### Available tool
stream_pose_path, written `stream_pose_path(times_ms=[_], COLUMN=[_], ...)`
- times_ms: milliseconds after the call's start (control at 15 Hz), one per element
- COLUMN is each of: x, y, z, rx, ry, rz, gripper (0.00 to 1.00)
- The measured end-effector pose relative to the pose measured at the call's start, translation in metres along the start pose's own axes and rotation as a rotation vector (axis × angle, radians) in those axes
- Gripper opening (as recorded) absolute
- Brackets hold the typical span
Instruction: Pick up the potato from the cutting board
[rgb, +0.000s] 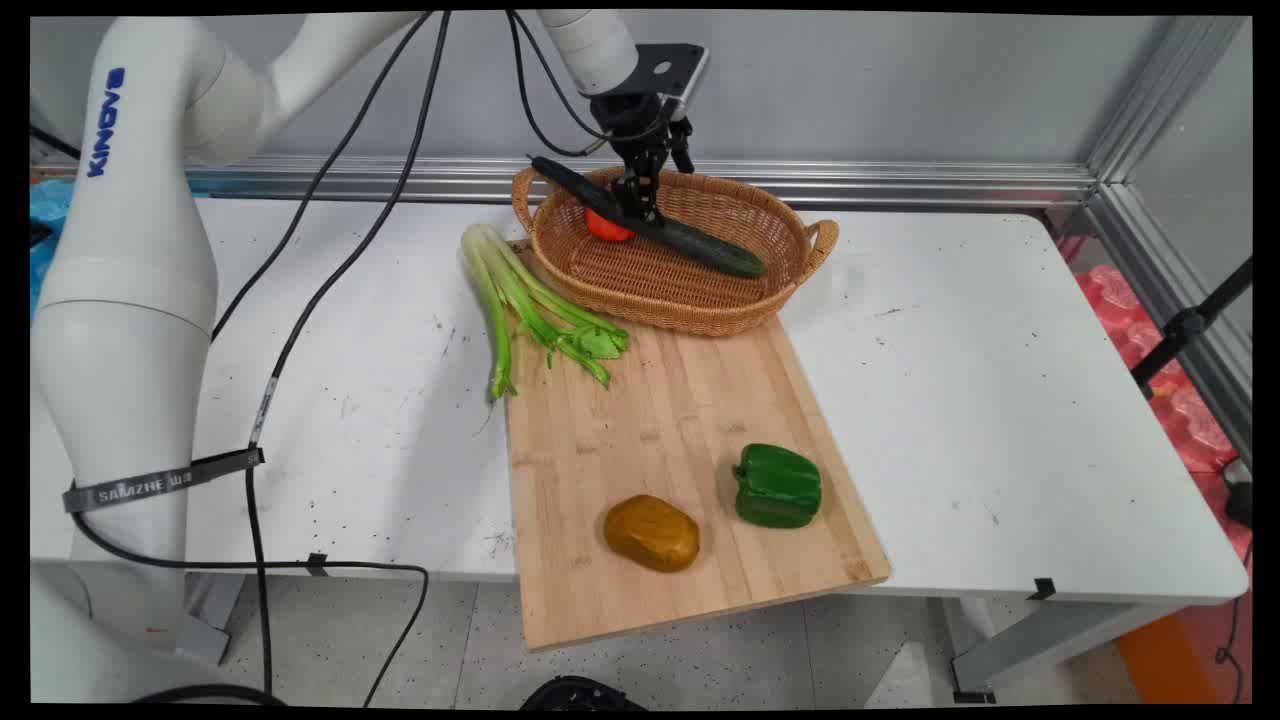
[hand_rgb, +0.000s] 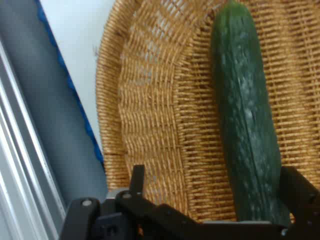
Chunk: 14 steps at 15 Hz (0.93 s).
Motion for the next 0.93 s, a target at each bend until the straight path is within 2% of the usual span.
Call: stream_pose_path(times_ms=[200,533,933], x=[0.003,0.006,0.011], y=[0.001,0.014,0.048], z=[-0.006,-0.033,-0.077], rx=[0.013,0.034,0.044], ry=[0.013,0.045,0.085], rz=[-0.015,-0.094,-0.222], gripper=[1.0,1.0,1.0])
